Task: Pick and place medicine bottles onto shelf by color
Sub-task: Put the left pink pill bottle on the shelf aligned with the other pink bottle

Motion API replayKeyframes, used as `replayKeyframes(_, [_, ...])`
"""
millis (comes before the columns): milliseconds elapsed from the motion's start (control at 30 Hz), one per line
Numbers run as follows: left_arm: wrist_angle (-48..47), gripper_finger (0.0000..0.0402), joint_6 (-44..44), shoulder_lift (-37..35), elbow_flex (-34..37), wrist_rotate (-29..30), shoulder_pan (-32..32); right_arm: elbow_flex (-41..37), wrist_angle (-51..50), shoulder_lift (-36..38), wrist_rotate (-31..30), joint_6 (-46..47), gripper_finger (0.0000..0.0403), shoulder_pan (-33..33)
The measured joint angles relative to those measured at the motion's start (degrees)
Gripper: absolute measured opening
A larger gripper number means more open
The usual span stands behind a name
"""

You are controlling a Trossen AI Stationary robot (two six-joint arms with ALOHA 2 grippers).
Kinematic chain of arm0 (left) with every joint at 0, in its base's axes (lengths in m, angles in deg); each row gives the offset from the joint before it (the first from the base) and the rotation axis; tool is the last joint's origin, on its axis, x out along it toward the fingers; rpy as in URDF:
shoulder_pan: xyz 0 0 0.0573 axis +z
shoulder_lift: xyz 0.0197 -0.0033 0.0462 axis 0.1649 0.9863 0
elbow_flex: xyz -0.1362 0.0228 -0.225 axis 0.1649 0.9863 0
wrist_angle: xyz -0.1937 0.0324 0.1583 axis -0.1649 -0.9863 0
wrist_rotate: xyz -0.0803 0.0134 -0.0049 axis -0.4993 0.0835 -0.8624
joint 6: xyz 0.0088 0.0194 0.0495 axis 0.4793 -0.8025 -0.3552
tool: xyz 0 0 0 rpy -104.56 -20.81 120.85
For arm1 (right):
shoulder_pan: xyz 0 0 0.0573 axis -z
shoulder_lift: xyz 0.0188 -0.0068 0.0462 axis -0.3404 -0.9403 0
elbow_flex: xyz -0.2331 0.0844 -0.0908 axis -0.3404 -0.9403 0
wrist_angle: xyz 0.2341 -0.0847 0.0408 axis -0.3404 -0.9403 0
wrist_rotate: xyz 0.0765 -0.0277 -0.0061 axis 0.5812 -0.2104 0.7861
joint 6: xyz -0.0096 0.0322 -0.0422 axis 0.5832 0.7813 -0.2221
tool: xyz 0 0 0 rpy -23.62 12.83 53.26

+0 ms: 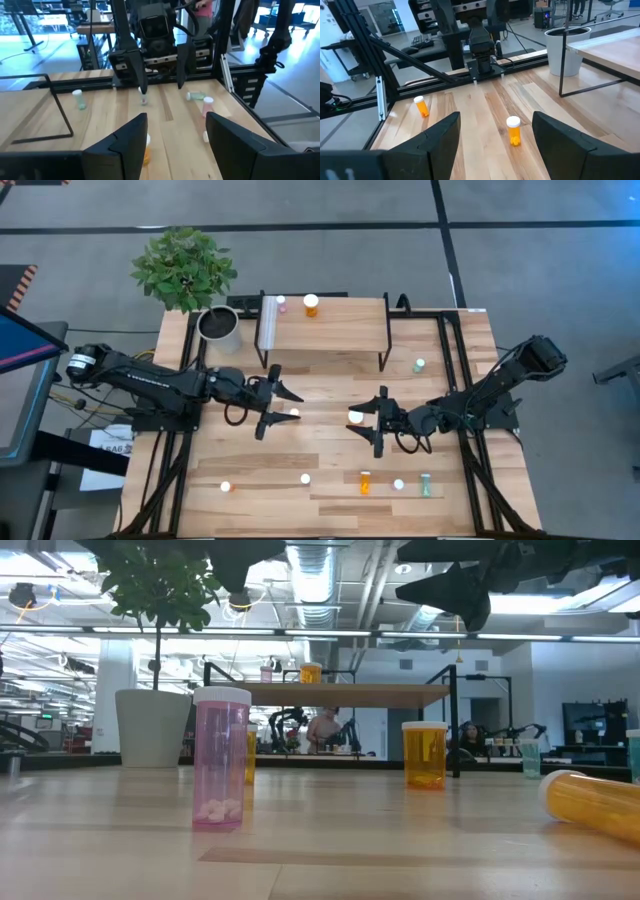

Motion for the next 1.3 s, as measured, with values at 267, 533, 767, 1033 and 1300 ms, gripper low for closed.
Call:
replayKeyframes(267, [0.07, 0.0190, 0.02, 0.02, 0.00, 0.07, 0.00, 0.00, 0.20, 0.00, 0.00, 0.00, 0.0269, 0.00])
replayKeyframes(533, [0.10, 0.0190, 0.07, 0.04, 0.00, 0.17, 0.00, 0.00, 0.20, 0.00, 0.00, 0.00, 0.0269, 0.00])
replayKeyframes(767, [0.11, 0.0190, 0.61, 0.07, 0.00, 0.17, 0.00, 0.00, 0.20, 0.00, 0.00, 0.00, 0.0269, 0.00])
replayKeyframes(1033, [0.17, 0.0190, 1.53, 0.07, 0.00, 0.17, 0.00, 0.00, 0.20, 0.00, 0.01, -0.03, 0.0269, 0.00])
replayKeyframes(1300, [0.42, 0.0190, 1.64, 0.07, 0.00, 0.17, 0.00, 0.00, 0.20, 0.00, 0.00, -0.02, 0.0269, 0.00])
